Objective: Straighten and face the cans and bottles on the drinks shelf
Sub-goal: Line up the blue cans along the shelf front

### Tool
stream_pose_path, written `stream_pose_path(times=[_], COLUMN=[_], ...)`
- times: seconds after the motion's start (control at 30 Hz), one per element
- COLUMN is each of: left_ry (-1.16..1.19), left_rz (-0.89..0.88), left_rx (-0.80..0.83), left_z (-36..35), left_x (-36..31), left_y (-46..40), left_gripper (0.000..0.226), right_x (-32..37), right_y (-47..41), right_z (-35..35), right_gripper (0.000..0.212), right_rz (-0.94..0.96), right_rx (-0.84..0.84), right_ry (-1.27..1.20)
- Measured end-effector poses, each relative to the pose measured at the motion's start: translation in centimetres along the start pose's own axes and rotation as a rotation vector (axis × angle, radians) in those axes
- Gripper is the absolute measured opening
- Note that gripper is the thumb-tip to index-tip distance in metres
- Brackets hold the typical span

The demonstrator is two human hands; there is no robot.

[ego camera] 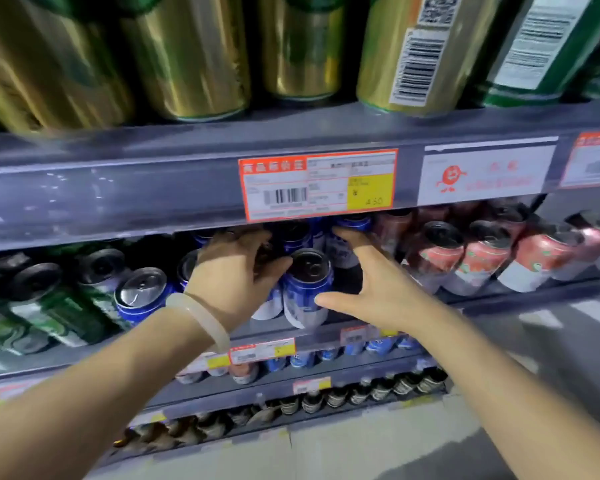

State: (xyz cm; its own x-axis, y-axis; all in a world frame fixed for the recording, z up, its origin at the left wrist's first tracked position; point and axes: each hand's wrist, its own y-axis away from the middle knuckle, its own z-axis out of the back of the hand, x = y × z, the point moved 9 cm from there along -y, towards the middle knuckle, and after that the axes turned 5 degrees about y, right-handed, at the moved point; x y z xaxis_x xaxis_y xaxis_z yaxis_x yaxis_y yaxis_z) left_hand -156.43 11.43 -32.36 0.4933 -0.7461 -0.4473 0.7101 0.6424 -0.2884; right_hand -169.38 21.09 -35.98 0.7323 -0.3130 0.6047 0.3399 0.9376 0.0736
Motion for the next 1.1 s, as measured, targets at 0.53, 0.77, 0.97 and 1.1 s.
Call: stream_pose_path(times=[0.53,0.77,0.97,1.1], left_ry=[-0.088,-0.158,-0.337,-0.374], left_rz=[0.096,0.158,0.224,0.196], left_rx=[0.234,0.223,0.394,0.325], left_z=[-0.6,3.5,3.1,2.8], left_x=[7.3,8.2,10.5,10.1], left_y=[0.7,2.8,4.9,4.4], left_gripper=[0.075,0.101,0.102,0.097], right_x=[0.7,6.4,10.0,9.6], right_y=[-3.6,-3.2,-5.8,-6.4], right_z=[-1.1,-1.2,-6.3,-6.6], right_gripper=[0.089,0.092,0.094,0.081], right_rz=[-0.004,0.196,0.289,0.307], right_rx=[0.011,-0.057,0.116,0.123], right_ry=[0.165,0.497,0.690,0.735])
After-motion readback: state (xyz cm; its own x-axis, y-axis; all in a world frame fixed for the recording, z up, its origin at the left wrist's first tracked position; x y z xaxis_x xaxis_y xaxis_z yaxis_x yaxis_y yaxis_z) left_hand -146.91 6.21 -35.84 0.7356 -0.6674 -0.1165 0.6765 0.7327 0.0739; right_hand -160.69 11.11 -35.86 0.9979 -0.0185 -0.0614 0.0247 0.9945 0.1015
